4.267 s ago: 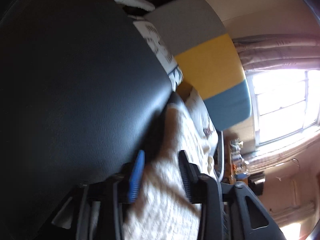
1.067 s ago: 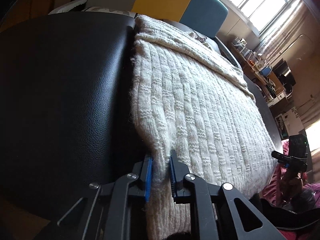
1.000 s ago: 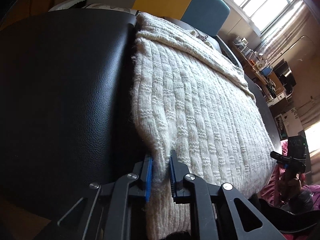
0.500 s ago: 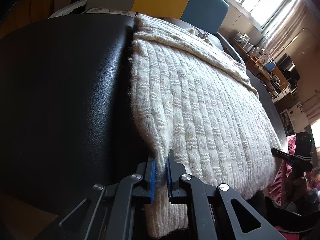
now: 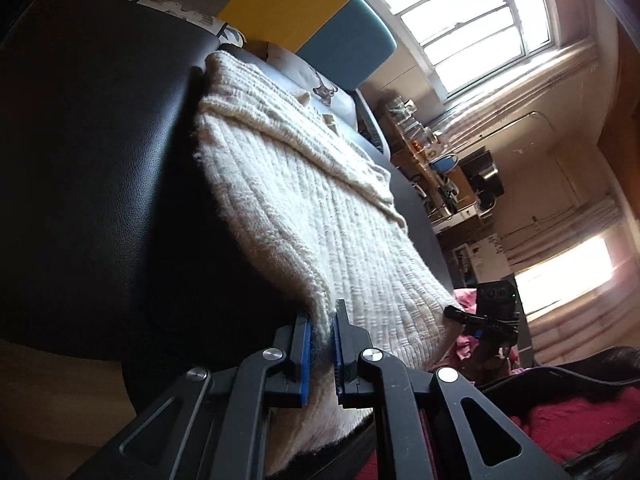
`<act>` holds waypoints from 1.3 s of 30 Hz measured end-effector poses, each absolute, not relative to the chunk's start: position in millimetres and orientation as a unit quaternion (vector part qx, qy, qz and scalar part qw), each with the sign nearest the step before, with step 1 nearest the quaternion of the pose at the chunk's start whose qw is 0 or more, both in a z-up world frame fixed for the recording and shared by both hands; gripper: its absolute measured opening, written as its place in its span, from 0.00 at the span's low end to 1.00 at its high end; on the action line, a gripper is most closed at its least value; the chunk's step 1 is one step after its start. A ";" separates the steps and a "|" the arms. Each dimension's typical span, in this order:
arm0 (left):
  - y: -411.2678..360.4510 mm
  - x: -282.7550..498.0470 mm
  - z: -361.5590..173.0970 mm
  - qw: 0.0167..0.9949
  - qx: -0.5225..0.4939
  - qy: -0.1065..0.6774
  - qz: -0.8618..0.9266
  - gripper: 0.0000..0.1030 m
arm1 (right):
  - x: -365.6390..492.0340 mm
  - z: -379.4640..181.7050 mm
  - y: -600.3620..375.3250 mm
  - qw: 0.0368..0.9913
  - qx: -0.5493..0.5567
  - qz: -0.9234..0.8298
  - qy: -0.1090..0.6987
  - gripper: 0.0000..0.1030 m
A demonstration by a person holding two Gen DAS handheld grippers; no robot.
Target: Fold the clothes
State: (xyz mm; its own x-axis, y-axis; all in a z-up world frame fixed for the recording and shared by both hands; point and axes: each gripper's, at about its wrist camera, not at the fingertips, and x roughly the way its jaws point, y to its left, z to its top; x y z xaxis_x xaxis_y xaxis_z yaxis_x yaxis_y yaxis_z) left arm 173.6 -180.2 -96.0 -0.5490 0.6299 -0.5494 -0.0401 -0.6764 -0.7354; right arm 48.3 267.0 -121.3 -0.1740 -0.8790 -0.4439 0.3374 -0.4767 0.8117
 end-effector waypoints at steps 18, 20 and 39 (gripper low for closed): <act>-258.2 -118.0 -163.1 0.056 -0.450 -0.553 0.699 0.10 | -213.6 -194.0 272.1 0.255 0.486 -0.670 -0.500 0.25; -261.1 -120.1 -166.0 0.066 -0.437 -0.566 0.696 0.11 | -211.8 -196.7 273.1 0.266 0.477 -0.672 -0.500 0.25; -245.7 -18.1 -180.1 0.057 -0.428 -0.518 0.738 0.29 | -162.1 -165.1 218.1 0.302 0.495 -0.780 -0.235 0.25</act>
State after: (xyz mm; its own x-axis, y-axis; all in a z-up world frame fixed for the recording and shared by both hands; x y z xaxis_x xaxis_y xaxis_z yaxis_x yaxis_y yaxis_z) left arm -18.1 -245.7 -180.1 -0.6276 0.5271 -0.5729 0.3600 -0.4560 -0.8139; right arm -162.1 218.1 -165.1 -0.3271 -0.7037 -0.6307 0.2379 -0.7072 0.6657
